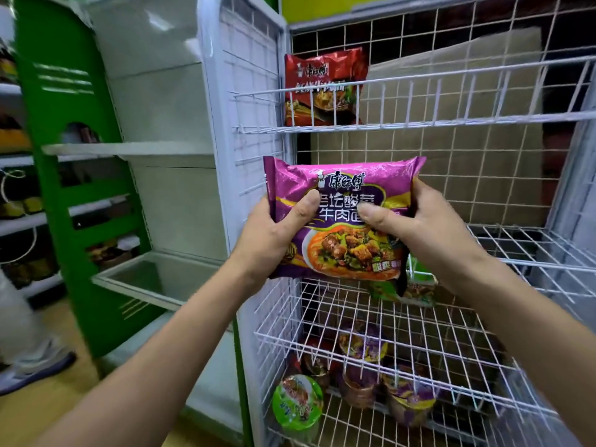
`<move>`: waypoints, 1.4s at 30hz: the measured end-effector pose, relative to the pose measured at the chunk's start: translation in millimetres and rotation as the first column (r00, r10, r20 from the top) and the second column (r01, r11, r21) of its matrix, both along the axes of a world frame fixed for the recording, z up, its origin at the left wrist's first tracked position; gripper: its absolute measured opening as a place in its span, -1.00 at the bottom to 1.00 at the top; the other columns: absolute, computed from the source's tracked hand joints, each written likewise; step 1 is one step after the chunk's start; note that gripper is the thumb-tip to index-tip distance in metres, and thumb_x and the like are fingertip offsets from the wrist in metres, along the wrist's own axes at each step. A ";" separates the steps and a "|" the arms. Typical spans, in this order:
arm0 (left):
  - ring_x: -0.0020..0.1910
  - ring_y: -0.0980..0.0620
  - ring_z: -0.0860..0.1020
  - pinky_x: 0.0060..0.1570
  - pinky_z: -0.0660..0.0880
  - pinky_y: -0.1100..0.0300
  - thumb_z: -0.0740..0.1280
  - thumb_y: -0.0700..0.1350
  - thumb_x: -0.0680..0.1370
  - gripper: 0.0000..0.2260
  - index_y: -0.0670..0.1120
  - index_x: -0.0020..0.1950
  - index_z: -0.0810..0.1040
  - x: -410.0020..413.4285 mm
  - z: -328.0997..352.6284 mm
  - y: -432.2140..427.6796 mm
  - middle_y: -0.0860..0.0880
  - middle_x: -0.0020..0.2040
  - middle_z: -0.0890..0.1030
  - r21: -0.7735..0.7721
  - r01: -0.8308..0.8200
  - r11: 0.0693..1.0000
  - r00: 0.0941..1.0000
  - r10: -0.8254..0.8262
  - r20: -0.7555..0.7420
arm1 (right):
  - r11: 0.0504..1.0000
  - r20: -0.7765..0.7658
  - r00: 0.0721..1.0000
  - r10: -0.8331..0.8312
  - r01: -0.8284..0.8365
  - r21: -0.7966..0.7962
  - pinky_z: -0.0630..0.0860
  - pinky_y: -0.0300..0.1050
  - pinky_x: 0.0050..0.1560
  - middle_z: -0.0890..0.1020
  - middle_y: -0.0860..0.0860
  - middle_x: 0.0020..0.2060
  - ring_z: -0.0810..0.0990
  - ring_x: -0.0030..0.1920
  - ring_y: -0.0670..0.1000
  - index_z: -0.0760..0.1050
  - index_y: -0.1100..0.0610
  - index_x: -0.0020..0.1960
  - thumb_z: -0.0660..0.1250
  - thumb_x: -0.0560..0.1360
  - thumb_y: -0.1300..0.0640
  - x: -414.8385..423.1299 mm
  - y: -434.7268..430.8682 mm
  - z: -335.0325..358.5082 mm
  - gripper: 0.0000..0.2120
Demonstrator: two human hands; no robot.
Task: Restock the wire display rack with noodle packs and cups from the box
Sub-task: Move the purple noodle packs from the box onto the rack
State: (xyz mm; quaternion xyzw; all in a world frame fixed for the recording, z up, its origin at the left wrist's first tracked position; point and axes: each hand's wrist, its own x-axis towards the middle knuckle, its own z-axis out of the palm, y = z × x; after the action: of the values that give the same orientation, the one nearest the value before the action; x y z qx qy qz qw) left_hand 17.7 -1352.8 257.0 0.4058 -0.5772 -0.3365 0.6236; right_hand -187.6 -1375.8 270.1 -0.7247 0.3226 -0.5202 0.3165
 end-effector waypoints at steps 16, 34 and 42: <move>-0.11 -0.09 0.73 -0.21 0.67 0.06 0.40 0.01 0.58 -0.69 -0.06 0.26 0.49 53.5 25.1 -84.3 -0.08 0.01 0.74 0.055 0.191 0.980 0.981 -0.188 -0.042 | 0.996 0.079 0.996 -0.033 0.026 0.088 0.64 -0.07 0.04 0.75 0.00 -0.02 0.73 0.00 -0.01 0.53 0.02 0.16 0.46 0.50 0.17 51.2 -68.0 22.4 -0.74; -0.16 -0.17 0.70 -0.10 0.67 -0.08 0.46 -0.23 0.54 -0.71 -0.05 0.24 0.56 62.6 18.9 -193.0 -0.17 0.00 0.72 0.257 0.108 0.960 0.983 -0.065 -0.172 | 0.933 -0.042 0.987 -0.156 0.161 0.321 0.65 0.00 -0.01 0.72 0.11 0.01 0.71 0.01 0.10 0.52 0.13 0.21 0.48 0.49 0.24 79.4 -163.8 19.7 -0.68; -0.30 -0.12 0.68 -0.19 0.67 -0.06 0.45 -0.28 0.52 -0.74 -0.11 0.18 0.55 41.1 22.5 -228.0 -0.14 -0.15 0.71 0.321 0.038 0.946 0.985 0.019 -0.172 | 0.907 -0.046 0.981 -0.187 0.190 0.377 0.65 0.05 -0.03 0.72 0.08 0.03 0.70 0.02 0.12 0.52 0.09 0.25 0.48 0.48 0.24 67.5 -197.8 17.5 -0.63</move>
State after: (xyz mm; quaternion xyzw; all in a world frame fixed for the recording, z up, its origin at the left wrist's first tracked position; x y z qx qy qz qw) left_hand 58.9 -1580.8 279.6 0.4689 -0.4599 -0.4636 0.5948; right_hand -120.1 -1573.6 287.7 -0.6175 0.4868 -0.4730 0.3974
